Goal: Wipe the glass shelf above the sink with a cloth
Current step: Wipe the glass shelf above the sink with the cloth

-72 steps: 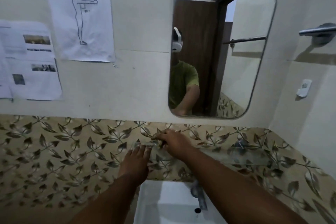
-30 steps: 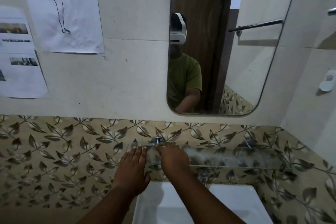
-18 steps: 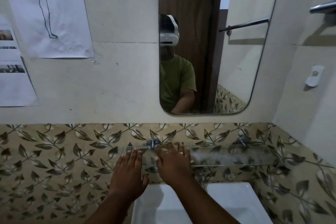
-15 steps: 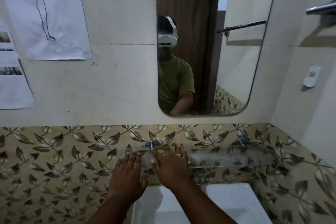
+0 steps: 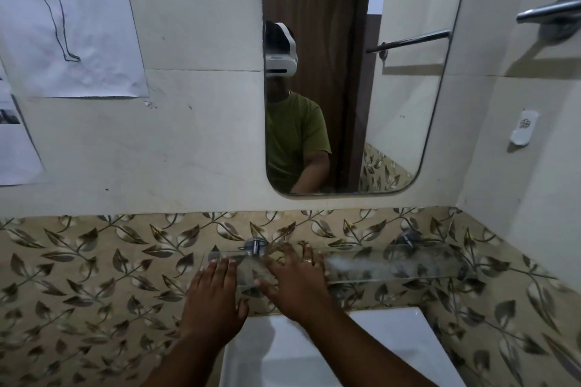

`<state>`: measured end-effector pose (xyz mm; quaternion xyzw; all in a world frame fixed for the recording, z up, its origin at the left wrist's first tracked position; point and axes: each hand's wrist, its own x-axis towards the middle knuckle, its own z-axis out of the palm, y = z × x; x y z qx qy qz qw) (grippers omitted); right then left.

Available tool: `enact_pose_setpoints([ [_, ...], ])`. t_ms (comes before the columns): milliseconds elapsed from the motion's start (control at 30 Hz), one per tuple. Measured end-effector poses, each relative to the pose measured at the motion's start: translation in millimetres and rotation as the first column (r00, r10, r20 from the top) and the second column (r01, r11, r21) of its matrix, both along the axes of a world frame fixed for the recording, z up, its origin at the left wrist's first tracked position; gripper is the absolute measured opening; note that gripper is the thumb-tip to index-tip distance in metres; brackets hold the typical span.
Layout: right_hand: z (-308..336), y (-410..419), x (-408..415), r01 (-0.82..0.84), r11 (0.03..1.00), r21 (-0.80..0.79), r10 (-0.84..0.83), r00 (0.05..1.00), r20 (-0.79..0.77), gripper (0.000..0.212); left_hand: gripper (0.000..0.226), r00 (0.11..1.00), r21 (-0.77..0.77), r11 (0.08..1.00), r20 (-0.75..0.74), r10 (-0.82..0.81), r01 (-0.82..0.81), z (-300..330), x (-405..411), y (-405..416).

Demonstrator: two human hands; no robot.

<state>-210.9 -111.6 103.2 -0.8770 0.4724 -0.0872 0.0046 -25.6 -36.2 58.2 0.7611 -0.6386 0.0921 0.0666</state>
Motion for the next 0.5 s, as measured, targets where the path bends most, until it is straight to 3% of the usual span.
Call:
enact_pose_setpoints([
  [100,-7.0,1.6,-22.6,-0.051,0.998,-0.033,0.051,0.999,-0.021,0.088,0.088,1.000,-0.008,1.000,0.001,0.005,-0.005,0.2,1.3,0.7],
  [300,2.8,-11.7,-37.7,0.067,0.997,0.030,-0.067,0.998,-0.010,0.098,0.086,1.000,-0.011,1.000,-0.006,0.003,-0.003,0.2,-0.2,1.6],
  [500,-3.7,-3.7,-37.1,-0.028,1.000,0.002,0.028,0.999,-0.024,0.089,0.084,1.000,-0.025,1.000,-0.010,0.003,-0.003,-2.3,1.1,-0.6],
])
